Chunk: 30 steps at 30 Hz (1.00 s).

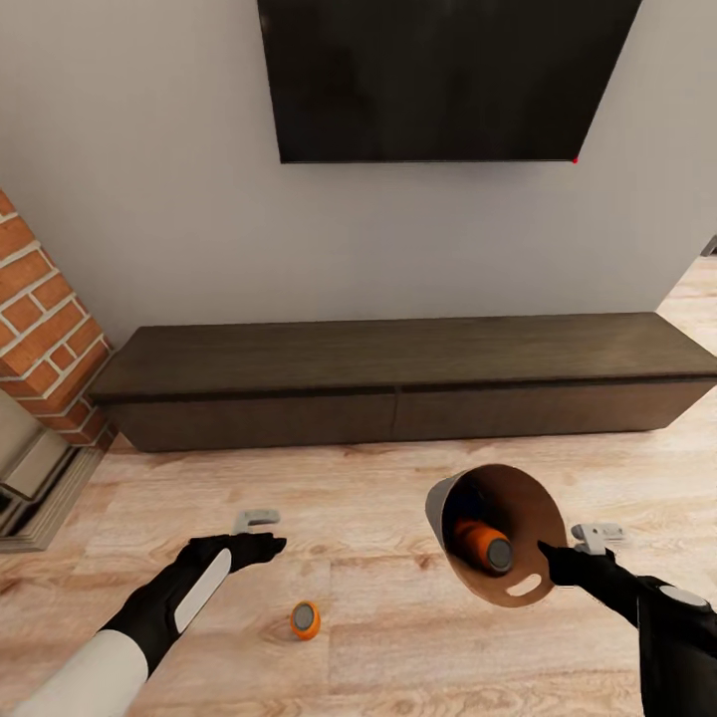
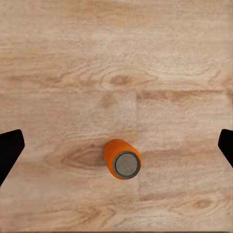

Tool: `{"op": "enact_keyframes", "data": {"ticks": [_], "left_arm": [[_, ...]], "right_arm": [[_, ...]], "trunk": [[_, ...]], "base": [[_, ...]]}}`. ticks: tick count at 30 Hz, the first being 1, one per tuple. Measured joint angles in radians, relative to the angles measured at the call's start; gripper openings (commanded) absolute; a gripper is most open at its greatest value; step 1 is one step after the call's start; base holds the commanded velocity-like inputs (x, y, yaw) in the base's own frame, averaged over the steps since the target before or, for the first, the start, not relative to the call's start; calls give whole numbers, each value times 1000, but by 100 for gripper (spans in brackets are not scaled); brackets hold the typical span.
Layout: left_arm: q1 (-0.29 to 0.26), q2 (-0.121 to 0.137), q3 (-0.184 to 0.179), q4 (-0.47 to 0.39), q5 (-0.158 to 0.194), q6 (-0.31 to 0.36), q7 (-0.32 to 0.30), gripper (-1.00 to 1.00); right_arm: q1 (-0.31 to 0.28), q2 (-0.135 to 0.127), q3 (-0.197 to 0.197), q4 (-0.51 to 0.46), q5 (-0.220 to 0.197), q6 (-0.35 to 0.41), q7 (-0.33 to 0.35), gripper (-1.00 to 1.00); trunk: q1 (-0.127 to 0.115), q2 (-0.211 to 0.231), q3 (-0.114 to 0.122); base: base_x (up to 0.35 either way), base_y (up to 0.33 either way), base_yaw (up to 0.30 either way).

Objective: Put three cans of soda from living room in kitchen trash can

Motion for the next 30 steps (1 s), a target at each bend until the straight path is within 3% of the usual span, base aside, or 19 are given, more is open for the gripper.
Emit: {"op": "enact_keyframes", "data": {"ticks": [4,6,8,10,12,14,18,19,21,25,30], "left_arm": [[-13,-18,-1,16,-1,33,4,100],[-22,-33,-3,38,-2,61,6,100],[-32,-41,-2,55,-3,75,7,100],[-44,-55,-3,93,-4,82,5,100],[-60,-83,-5,141,-3,85,6,100],[-70,-99,-7,173,-5,86,7,100],[-80,-109,-8,201,-6,87,7,100],[-83,-112,-8,207,-6,86,8,100],[-85,-113,-8,212,-6,82,7,100],[-85,-113,-9,214,-6,77,5,100],[-86,-114,-9,214,-6,76,5,100]], "right_arm": [[-9,-8,75,-68,1,127,-1,-100],[-54,-14,116,-80,21,210,-5,-100],[-107,-24,135,-102,19,281,-7,-100],[-149,-38,157,-108,50,347,-8,-100],[-167,-47,170,-108,108,362,-11,-100],[-184,-53,182,-105,134,367,-12,-100],[-246,-79,223,-111,118,423,-9,-100],[-267,-99,259,-110,137,492,-7,-100],[-297,-127,311,-110,197,497,-9,-100],[-343,-130,349,-111,256,508,-1,-100],[-360,-127,378,-111,337,501,2,-100]], "trunk": [[8,-14,-7],[15,-28,-15],[23,-42,-24],[31,-56,-33],[38,-70,-43],[46,-84,-52],[61,-112,-71],[65,-119,-76],[73,-133,-85],[88,-161,-104],[107,-196,-125]], "base": [[0,0,0],[0,0,0],[0,0,0],[0,0,0],[0,0,0],[0,0,0],[0,0,0],[0,0,0],[0,0,0],[0,0,0],[0,0,0]]}}
